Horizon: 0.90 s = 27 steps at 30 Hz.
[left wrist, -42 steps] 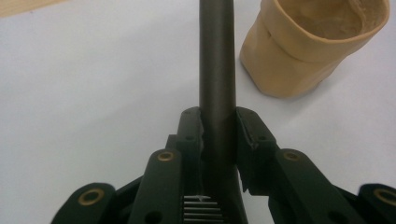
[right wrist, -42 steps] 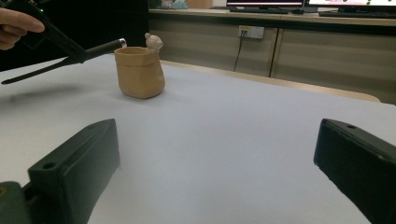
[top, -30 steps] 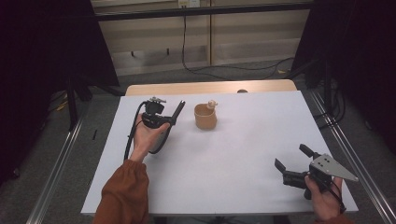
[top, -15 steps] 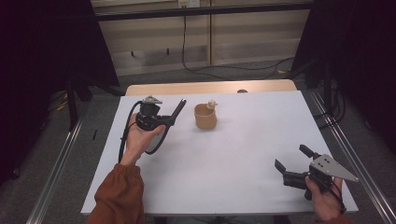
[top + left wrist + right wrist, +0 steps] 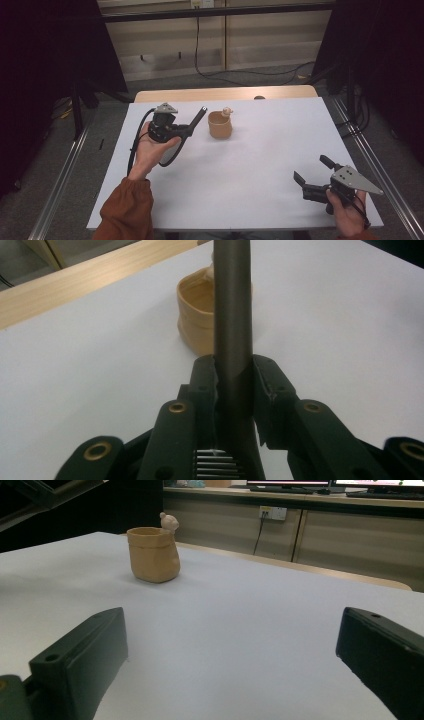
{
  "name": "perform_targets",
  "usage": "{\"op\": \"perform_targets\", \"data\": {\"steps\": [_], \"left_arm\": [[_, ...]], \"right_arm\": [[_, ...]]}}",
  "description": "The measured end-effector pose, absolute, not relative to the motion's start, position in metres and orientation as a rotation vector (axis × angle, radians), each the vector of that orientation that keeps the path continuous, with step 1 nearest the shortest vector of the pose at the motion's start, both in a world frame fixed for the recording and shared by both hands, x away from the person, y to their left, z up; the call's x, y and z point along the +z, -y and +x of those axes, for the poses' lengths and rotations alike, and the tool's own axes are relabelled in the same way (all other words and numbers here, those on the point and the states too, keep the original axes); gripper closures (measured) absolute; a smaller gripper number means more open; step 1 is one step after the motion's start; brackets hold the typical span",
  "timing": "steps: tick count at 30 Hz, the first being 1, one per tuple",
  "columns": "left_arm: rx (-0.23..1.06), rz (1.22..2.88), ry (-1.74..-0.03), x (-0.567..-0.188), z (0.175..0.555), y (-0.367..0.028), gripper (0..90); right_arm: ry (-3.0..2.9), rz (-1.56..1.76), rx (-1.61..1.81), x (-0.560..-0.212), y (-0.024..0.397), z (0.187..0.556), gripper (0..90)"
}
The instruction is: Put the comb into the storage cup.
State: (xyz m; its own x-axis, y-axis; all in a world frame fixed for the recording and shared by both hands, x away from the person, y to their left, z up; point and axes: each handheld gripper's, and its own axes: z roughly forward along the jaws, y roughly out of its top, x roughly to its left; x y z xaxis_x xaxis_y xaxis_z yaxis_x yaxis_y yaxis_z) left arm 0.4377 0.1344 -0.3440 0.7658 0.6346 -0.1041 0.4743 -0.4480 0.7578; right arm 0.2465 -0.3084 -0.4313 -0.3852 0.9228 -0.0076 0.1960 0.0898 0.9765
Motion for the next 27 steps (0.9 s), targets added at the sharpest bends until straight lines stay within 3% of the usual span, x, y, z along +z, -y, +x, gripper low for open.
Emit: {"op": "perform_targets", "data": {"steps": [10,27], "left_arm": [[0.236,2.169,-0.682,-0.332,0.42,-0.114,72.8],[0.12,2.171,-0.598,-0.338,0.408,-0.1,72.8]], "right_arm": [[-1.725,1.086,1.328,-0.432,0.306,0.247,0.0],[-1.762,1.098,1.364,-0.428,0.297,0.248,0.2]]}}
